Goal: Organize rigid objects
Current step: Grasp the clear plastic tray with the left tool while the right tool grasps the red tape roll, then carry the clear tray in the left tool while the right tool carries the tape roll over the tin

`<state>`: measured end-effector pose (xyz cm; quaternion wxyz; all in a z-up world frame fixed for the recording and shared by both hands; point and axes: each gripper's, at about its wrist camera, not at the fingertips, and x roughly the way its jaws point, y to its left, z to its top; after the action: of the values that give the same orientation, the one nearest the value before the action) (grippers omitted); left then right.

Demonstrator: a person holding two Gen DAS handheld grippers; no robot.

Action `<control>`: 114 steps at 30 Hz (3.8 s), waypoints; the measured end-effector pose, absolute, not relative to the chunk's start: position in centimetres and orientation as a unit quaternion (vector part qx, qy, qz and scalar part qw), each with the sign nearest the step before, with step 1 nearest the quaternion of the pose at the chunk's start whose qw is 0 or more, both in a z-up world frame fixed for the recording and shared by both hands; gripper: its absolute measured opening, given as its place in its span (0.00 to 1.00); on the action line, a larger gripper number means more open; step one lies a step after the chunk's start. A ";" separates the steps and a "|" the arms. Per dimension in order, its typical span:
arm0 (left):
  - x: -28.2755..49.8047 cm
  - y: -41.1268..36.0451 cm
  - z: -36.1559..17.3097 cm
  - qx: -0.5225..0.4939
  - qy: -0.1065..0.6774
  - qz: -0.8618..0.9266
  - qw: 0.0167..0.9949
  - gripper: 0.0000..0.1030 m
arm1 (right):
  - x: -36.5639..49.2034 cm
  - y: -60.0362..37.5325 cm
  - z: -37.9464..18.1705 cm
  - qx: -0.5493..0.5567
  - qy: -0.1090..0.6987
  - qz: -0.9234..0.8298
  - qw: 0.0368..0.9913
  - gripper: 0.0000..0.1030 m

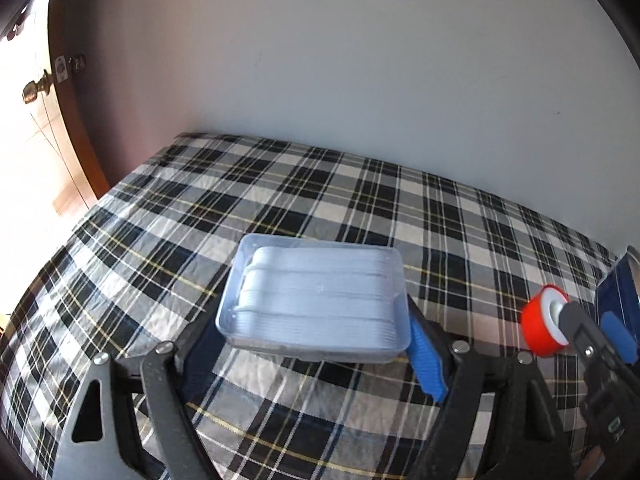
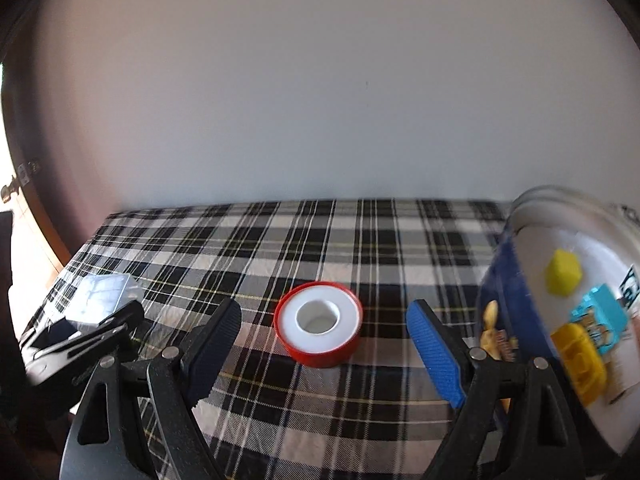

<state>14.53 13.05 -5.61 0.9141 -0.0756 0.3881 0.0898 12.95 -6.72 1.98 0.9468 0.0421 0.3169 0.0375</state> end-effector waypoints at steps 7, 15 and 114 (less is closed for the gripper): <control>15.4 13.5 -5.9 -0.081 0.408 0.096 0.904 0.79 | 15.0 -6.3 0.7 0.050 0.364 0.033 0.929 0.84; 15.6 13.9 -6.2 -0.083 0.423 0.100 0.896 0.79 | 16.4 -5.3 -0.3 0.039 0.394 0.026 0.918 0.79; 9.2 5.3 -1.3 -0.036 0.258 0.033 0.965 0.79 | 1.8 -9.9 4.4 -0.013 0.172 0.011 0.985 0.55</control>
<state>9.23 5.26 -1.25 0.9650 -0.0361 0.2576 0.0334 1.80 -9.94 4.38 0.9849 -0.0133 0.1722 0.0107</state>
